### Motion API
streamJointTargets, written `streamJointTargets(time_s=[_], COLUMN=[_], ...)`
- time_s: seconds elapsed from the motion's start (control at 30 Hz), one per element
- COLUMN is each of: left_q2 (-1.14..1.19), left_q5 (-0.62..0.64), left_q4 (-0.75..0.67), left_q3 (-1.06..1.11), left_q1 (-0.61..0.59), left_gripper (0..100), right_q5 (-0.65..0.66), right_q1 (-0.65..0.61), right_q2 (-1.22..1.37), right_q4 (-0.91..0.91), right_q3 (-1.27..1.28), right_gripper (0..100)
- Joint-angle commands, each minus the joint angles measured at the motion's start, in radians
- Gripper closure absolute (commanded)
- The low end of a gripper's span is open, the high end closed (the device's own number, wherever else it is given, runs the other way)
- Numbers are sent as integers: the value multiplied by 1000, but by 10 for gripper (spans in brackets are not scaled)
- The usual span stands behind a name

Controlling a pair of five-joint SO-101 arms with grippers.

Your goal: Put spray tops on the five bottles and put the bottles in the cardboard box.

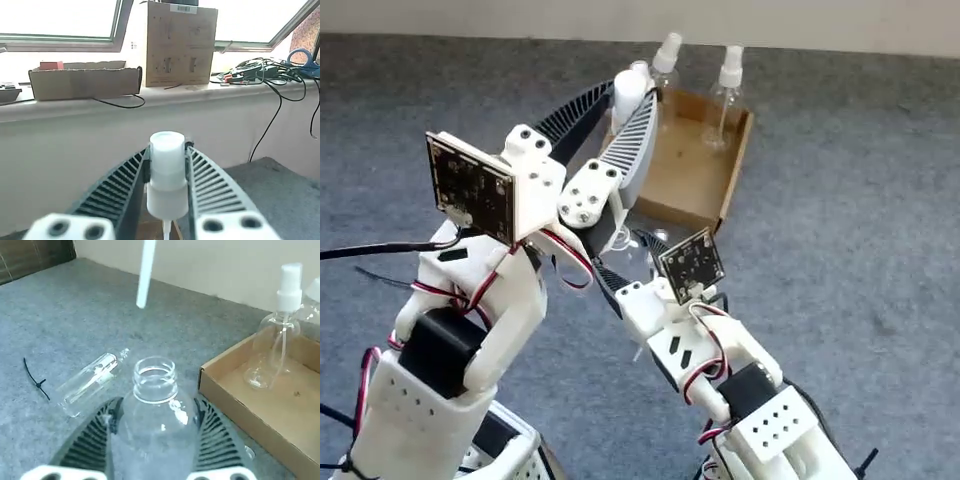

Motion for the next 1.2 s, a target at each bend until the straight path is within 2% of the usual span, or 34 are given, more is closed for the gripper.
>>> streamJointTargets(time_s=[0.0, 0.27, 0.5, 0.77, 1.03, 1.17], left_q2=[-5, -5, -13, -16, -16, -16], left_q5=[-8, -9, -6, -3, -3, -3], left_q4=[-29, -123, -133, -124, -14, -5], left_q3=[25, 147, 222, 334, 392, 430], left_q1=[8, 8, 8, 7, -71, -101], left_gripper=[973, 973, 973, 975, 972, 972], right_q5=[-9, -9, -9, -11, -11, -11], right_q1=[18, 16, 21, 22, 22, 22], right_q2=[-16, -16, -16, -16, -16, -16], right_q4=[-24, -24, -25, -25, -25, -25], right_q3=[-12, -12, -13, -7, -7, -7], right_gripper=[994, 994, 994, 994, 994, 994])
